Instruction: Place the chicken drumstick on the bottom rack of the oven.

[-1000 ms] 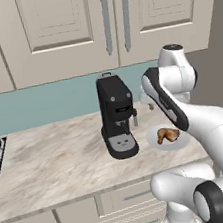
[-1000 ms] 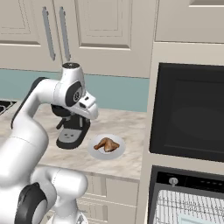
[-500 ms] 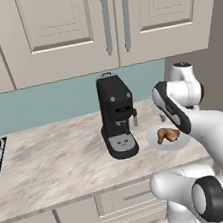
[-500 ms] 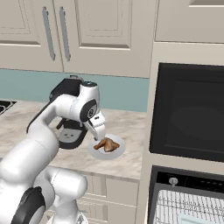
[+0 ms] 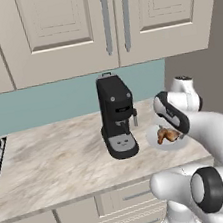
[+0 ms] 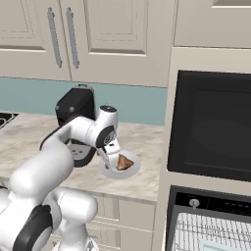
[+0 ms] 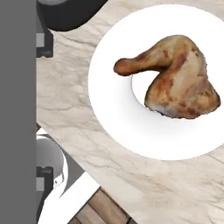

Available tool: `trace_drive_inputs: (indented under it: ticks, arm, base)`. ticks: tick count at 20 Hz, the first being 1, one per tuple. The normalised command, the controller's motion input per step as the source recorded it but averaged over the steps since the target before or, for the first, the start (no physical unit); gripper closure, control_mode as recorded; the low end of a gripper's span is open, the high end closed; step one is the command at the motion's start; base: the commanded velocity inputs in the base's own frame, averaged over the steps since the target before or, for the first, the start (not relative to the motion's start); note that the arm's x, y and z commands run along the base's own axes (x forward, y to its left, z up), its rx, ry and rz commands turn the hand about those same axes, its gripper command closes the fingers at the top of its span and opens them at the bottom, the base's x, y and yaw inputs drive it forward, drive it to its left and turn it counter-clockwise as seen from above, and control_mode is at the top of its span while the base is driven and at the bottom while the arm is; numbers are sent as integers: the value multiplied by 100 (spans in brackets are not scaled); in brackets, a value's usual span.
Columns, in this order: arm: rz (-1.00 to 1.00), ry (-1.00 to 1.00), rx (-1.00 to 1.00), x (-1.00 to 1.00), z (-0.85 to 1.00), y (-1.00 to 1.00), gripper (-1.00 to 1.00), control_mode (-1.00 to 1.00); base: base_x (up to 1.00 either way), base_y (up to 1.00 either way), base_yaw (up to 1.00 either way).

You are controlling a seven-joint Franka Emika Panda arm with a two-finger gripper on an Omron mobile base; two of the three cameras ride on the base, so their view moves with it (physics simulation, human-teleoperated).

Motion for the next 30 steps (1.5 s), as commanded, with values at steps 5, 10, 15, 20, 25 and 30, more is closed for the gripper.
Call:
trace_drive_inputs:
  ticks: [5, 10, 15, 20, 25, 30]
  arm:
    - [-12, 0, 1, 29, -56, 21, -100, -100]
    - [-6, -5, 1, 26, -40, -10, -100, -100]
    - [-2, -3, 1, 26, -5, -1, -100, -100]
    - [0, 0, 0, 34, -7, 0, -100, -100]
    - [0, 0, 0, 38, -14, 0, -100, -100]
    - [0, 1, 0, 33, -22, 0, -100, -100]
  base:
    - [0, 0, 0]
    - [0, 0, 0]
    - [0, 0, 0]
    - [0, 0, 0]
    - [0, 0, 0]
    - [0, 0, 0]
